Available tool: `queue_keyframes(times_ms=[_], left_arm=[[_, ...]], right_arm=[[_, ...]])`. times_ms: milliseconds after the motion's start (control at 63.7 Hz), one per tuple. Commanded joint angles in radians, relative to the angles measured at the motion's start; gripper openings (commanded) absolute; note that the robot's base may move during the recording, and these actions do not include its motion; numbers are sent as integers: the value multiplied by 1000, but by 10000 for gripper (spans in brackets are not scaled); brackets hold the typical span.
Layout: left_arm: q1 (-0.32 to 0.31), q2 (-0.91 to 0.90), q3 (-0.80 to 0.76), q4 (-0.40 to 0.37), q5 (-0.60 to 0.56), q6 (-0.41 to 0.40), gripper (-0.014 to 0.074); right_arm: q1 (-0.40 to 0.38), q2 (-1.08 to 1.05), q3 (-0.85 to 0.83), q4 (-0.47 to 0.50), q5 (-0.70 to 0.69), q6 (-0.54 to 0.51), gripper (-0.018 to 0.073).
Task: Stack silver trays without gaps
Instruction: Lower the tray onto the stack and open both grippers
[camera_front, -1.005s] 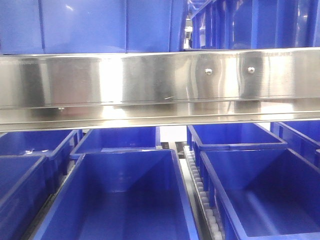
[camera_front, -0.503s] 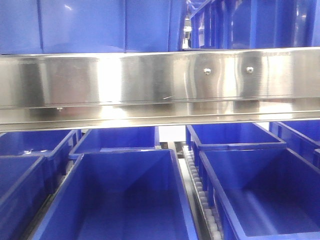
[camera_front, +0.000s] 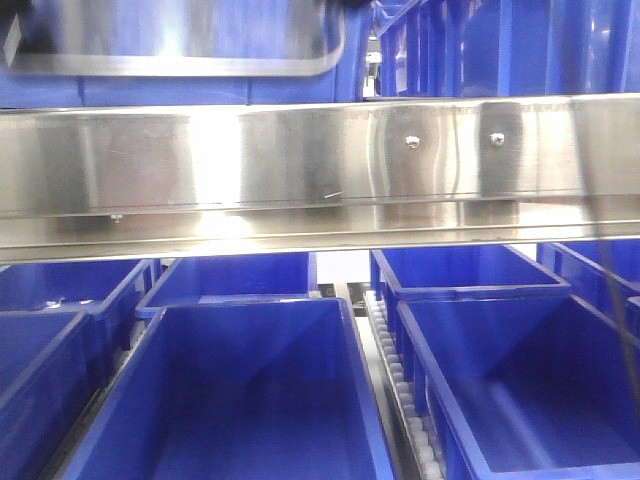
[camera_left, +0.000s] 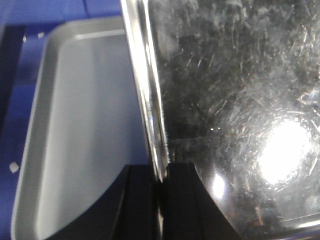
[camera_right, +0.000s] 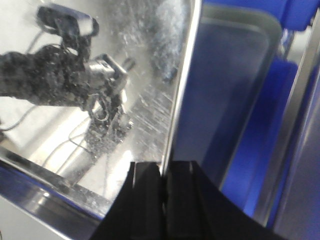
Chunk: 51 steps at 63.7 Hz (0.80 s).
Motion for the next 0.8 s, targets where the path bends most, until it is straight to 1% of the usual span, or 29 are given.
queue_keyframes(times_ms=[0,220,393,471,503,518,550,565,660,675,707,738,785], left_arm=[[18,12,-13,70,25,20,-13],[18,38,-50,106,16,20,-13],[18,50,-53,112,4,20,-11],[18,56,-53,112,4,20,38],[18,58,-53,112,4,20,73],[18,58,-53,112,4,20,106],[18,58,-53,112,4,20,155],[21,58,-53,112,4,20,183],[32,58,-53,112,-2,2,360],[35,58,-53,112,-2,-1,372],[41,58,-53,113,-2,-6,428],[49,58,-53,113,-2,-6,463],[59,58,-53,113,-1,-6,495]], right_arm=[[-18,12,-33,-59,-11,-16,-75],[-18,50,-33,-59,-18,-16,-75],[-18,54,-33,-61,-38,-16,-75],[-18,54,-33,-61,-48,-16,-58],[-18,54,-33,-61,-54,-16,-22],[-18,54,-33,-61,-54,-16,3],[-18,54,-33,-61,-59,-16,69],[-18,54,-33,-61,-61,-16,129],[-18,54,-33,-59,-77,-16,418],[-18,54,-33,-59,-82,-16,462],[-18,54,-33,-57,-88,-16,537],[-18,54,-33,-52,-91,-16,580],[-18,54,-33,-52,-96,-16,566]])
